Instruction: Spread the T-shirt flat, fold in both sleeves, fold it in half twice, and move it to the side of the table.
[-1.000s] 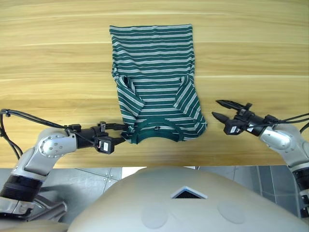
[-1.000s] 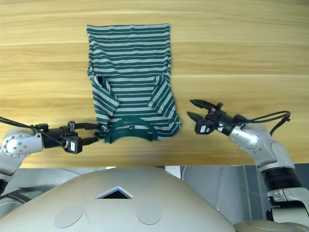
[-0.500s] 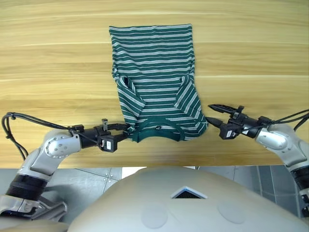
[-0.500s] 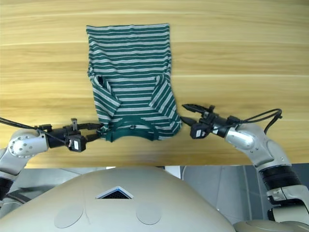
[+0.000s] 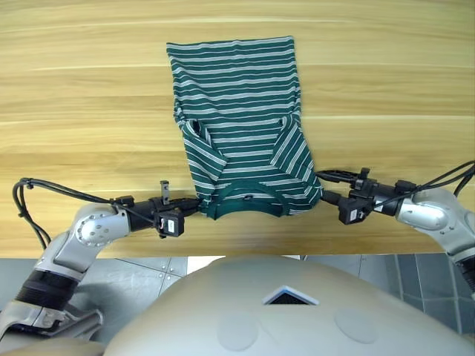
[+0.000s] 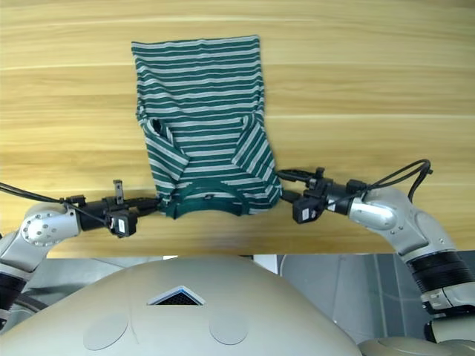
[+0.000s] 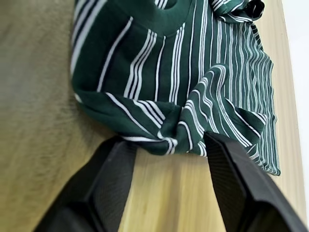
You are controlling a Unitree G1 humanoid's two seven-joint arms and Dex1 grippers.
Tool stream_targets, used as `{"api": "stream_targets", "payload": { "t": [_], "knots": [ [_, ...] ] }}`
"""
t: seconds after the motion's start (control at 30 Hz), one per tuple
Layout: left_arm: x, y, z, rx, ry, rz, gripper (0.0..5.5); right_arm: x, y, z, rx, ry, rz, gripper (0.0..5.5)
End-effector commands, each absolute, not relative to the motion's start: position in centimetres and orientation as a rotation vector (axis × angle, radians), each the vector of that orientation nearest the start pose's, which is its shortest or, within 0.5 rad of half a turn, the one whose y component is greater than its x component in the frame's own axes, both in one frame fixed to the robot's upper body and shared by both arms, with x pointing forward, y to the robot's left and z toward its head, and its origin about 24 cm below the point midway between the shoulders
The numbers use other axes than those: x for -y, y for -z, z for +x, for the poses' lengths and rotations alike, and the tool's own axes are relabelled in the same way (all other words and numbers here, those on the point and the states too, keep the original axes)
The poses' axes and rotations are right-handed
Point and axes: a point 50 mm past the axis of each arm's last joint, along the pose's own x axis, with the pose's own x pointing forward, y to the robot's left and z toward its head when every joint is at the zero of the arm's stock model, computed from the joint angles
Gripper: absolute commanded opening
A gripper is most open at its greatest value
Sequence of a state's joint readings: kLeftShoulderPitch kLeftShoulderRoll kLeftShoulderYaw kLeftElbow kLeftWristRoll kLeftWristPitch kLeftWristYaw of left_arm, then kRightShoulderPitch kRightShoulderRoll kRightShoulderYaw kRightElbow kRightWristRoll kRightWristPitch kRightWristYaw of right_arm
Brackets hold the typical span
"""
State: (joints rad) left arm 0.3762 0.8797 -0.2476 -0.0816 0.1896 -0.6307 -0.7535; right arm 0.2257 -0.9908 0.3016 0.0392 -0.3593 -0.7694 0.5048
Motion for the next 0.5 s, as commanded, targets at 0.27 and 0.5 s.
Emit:
{"api": "stream_targets", "payload": {
  "t": [0.27,0.5],
  "knots": [
    [-20.82,-2.18,12.71,-0.149,1.290,0.871,0.04,22.66,-0.65,13.86,-0.147,-1.471,-1.163,1.02],
    [-20.74,-2.57,12.56,-0.122,1.248,0.815,0.04,22.28,-0.84,14.11,-0.106,-1.430,-1.138,0.00]
  ]
}}
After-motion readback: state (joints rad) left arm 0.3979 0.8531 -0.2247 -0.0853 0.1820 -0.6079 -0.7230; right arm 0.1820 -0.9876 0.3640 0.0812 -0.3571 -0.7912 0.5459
